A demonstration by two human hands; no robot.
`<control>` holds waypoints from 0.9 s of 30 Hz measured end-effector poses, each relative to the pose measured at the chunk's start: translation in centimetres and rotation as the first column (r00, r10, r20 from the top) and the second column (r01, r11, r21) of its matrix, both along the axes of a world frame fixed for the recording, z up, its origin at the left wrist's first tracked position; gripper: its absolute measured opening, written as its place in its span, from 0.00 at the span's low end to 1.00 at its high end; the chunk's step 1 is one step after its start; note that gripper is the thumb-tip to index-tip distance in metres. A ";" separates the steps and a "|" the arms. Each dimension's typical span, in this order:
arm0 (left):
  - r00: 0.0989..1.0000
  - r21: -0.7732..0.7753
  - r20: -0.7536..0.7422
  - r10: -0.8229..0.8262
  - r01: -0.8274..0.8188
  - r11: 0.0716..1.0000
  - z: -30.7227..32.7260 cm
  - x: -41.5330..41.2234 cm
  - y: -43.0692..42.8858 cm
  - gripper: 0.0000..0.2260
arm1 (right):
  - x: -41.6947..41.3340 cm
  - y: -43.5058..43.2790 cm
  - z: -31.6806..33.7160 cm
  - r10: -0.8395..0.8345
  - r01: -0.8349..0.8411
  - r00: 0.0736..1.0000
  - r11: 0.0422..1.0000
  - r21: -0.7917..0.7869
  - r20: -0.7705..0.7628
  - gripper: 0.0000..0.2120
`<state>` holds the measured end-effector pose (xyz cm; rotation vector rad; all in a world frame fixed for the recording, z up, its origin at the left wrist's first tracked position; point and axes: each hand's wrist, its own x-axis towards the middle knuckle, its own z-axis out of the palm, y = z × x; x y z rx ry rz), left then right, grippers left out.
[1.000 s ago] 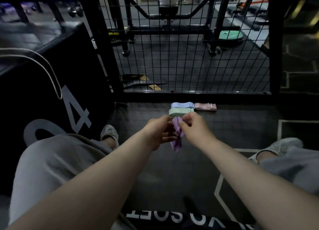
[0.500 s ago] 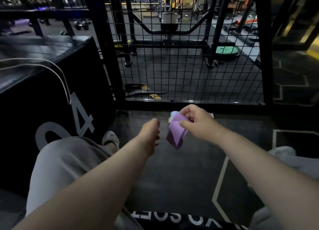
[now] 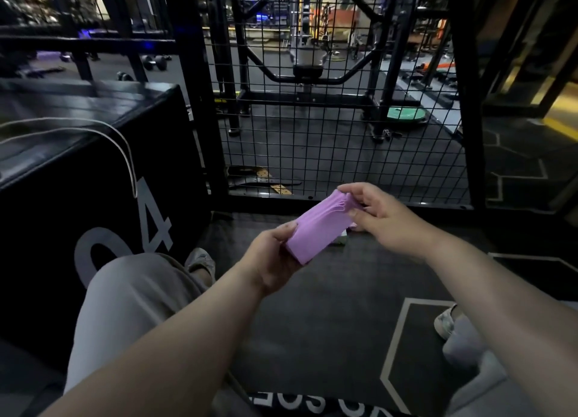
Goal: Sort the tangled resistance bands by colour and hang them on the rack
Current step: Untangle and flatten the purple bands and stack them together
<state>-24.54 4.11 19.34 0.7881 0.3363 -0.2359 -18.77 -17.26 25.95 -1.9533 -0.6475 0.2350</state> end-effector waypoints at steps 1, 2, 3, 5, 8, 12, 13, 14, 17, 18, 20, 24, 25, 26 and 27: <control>0.999 0.021 0.034 -0.015 0.014 1.000 0.3 -0.1 0.0 0.14 | 0.0 -0.1 0.1 -0.016 0.016 1.000 1.000 0.024 0.001 0.16; 0.997 0.048 0.068 -0.041 0.038 0.998 0.7 -0.2 0.0 0.15 | 0.0 -0.3 0.1 -0.041 0.040 0.999 0.998 0.046 0.009 0.15; 0.993 0.081 0.096 -0.072 0.065 0.995 1.0 -0.4 -0.1 0.16 | -0.1 -0.4 0.3 -0.069 0.068 0.997 0.996 0.066 0.018 0.14; 0.984 0.135 0.126 -0.129 0.112 0.985 1.4 -0.9 -0.2 0.18 | -0.3 -0.4 0.8 -0.114 0.110 0.993 0.989 0.097 0.033 0.14; 0.974 0.142 0.157 -0.164 0.142 0.980 2.1 -1.6 -0.4 0.19 | -0.6 -0.3 2.0 -0.143 0.138 0.988 0.985 0.101 0.053 0.14; 0.963 0.050 0.164 -0.213 0.208 0.977 3.7 -2.4 -1.2 0.19 | -1.1 -0.2 4.6 -0.139 0.131 0.989 0.984 0.119 0.059 0.12; 0.959 0.043 0.163 -0.230 0.226 0.973 4.1 -2.6 -1.3 0.20 | -1.4 -0.2 5.3 -0.130 0.122 0.990 0.985 0.121 0.060 0.12; 0.957 0.045 0.161 -0.243 0.239 0.970 4.4 -2.7 -1.5 0.21 | -1.7 -0.2 6.0 -0.122 0.113 0.990 0.987 0.112 0.076 0.12; 0.955 0.049 0.155 -0.251 0.247 0.968 5.1 -3.0 -1.8 0.24 | -2.2 -0.4 7.6 -0.120 0.114 0.980 0.992 0.045 0.158 0.11; 0.957 0.046 0.160 -0.241 0.236 0.971 5.2 -3.0 -1.8 0.24 | -2.3 -0.5 8.0 -0.120 0.116 0.979 0.993 0.034 0.167 0.11; 0.957 0.039 0.181 -0.228 0.225 0.974 5.8 -3.3 -1.9 0.22 | -2.6 -0.6 8.7 -0.127 0.122 0.978 0.992 0.040 0.163 0.11; 0.932 0.067 0.269 -0.241 0.232 0.970 6.9 -4.1 -1.8 0.17 | -3.6 -0.5 9.9 -0.143 0.139 0.976 0.990 0.036 0.165 0.12; 0.928 0.071 0.279 -0.249 0.238 0.969 7.1 -4.4 -1.7 0.18 | -3.8 -0.5 10.2 -0.145 0.140 0.975 0.989 0.038 0.167 0.12; 0.924 0.072 0.286 -0.252 0.242 0.968 7.2 -4.6 -1.7 0.19 | -4.1 -0.5 10.4 -0.146 0.141 0.975 0.989 0.042 0.166 0.12; 0.919 0.073 0.303 -0.254 0.243 0.967 7.4 -4.9 -1.7 0.19 | -4.2 -0.5 10.6 -0.149 0.143 0.975 0.989 0.046 0.163 0.13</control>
